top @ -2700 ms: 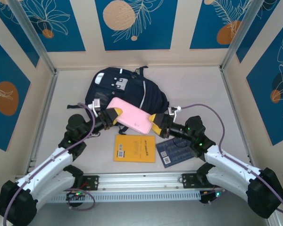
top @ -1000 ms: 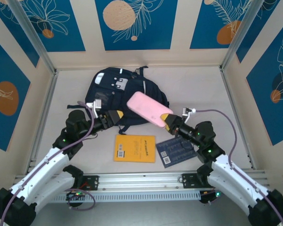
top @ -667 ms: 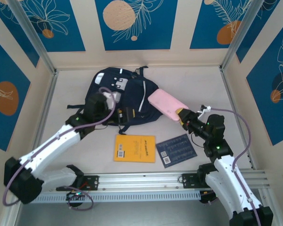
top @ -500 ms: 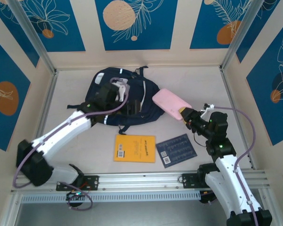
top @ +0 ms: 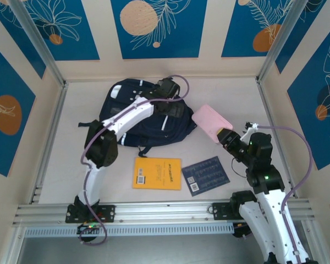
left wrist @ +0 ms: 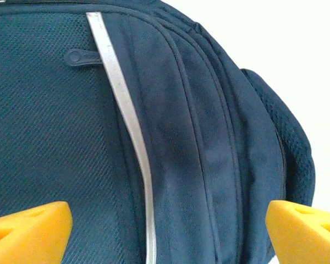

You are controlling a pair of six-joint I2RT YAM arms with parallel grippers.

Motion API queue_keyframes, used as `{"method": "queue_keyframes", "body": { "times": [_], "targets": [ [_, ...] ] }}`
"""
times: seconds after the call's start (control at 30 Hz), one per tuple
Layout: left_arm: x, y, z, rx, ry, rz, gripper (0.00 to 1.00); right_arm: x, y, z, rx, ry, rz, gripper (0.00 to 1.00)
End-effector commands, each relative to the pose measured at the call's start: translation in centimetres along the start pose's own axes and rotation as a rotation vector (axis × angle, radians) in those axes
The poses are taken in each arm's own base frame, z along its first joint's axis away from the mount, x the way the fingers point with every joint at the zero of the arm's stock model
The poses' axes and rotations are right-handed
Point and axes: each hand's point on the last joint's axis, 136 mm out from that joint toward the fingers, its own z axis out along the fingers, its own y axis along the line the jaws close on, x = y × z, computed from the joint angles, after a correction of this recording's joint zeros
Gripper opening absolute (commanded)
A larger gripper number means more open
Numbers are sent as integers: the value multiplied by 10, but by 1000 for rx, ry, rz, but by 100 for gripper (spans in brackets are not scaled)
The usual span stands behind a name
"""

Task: Pack the student bag
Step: Open the student bag at the top-center of the table.

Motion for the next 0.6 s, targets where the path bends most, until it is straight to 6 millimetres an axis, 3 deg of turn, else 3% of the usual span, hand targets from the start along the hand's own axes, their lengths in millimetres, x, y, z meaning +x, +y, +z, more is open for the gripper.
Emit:
{"method": "queue_keyframes", "body": {
  "times": [0.0,0.2,0.3,0.37,0.5,0.57],
  "targets": [
    [1,-1,10,-43,33,10,91,-15,8,-16,3,-82,-71,21],
    [19,1,46,-68,99,11,88,-10,8,-16,-19,-73,-61,22],
    [29,2,60,-77,123,17,78,-8,8,-15,-31,-72,-44,24],
    [33,3,66,-79,126,23,64,-6,7,-14,-43,-67,-26,25],
    [32,-7,68,-13,115,41,22,0,7,-11,-66,-47,-5,25],
    [29,-16,62,41,102,58,10,2,7,-11,-70,-38,0,25]
  ]
}}
